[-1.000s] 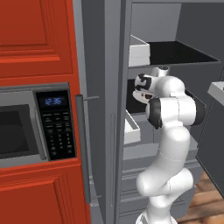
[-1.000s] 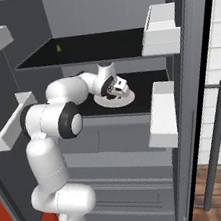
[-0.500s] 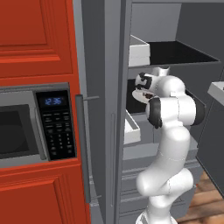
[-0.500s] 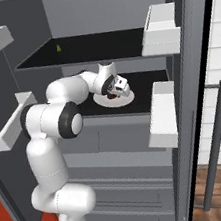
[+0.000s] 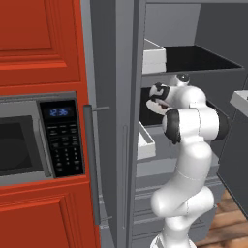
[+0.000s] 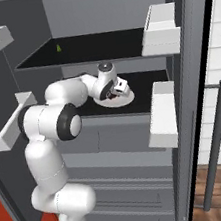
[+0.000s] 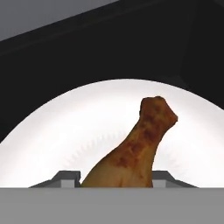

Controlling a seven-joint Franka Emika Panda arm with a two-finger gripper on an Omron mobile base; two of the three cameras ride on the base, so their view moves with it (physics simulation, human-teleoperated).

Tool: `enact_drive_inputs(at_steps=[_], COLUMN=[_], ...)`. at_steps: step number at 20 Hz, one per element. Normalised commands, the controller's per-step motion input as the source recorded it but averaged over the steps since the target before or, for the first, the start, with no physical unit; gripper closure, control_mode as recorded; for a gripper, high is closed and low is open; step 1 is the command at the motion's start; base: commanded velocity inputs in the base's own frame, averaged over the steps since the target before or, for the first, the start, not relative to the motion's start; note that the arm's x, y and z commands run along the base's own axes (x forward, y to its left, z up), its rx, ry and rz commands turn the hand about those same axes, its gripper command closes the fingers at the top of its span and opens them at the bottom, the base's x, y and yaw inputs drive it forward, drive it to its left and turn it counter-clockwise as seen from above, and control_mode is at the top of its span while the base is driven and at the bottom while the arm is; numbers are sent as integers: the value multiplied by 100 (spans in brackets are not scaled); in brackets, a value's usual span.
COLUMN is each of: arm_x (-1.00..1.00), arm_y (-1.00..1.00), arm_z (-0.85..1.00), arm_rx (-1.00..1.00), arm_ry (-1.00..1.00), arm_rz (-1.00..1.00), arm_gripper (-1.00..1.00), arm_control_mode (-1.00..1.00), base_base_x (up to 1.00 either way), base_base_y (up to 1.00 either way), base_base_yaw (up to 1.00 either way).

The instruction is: Retrieve the chicken drumstick from the fridge and place it on the cutting board.

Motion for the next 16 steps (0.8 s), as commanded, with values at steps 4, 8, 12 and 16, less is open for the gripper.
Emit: enact_drive_inputs(at_steps=[4,8,12,16], arm_x=[-2,-43,-71,-97], arm_y=[0,-13,-21,-17], arm_z=[-7,5,20,43], arm_rx=[0,8,13,13], arm_ry=[-8,-35,-47,-42], arm_rz=[0,0,0,0], arm_gripper=[100,100,100,100], arm_control_mode=[-100,-100,-100,-100], base_base_x=[0,0,0,0], base_base_y=[0,0,0,0], base_base_yaw=[0,0,0,0])
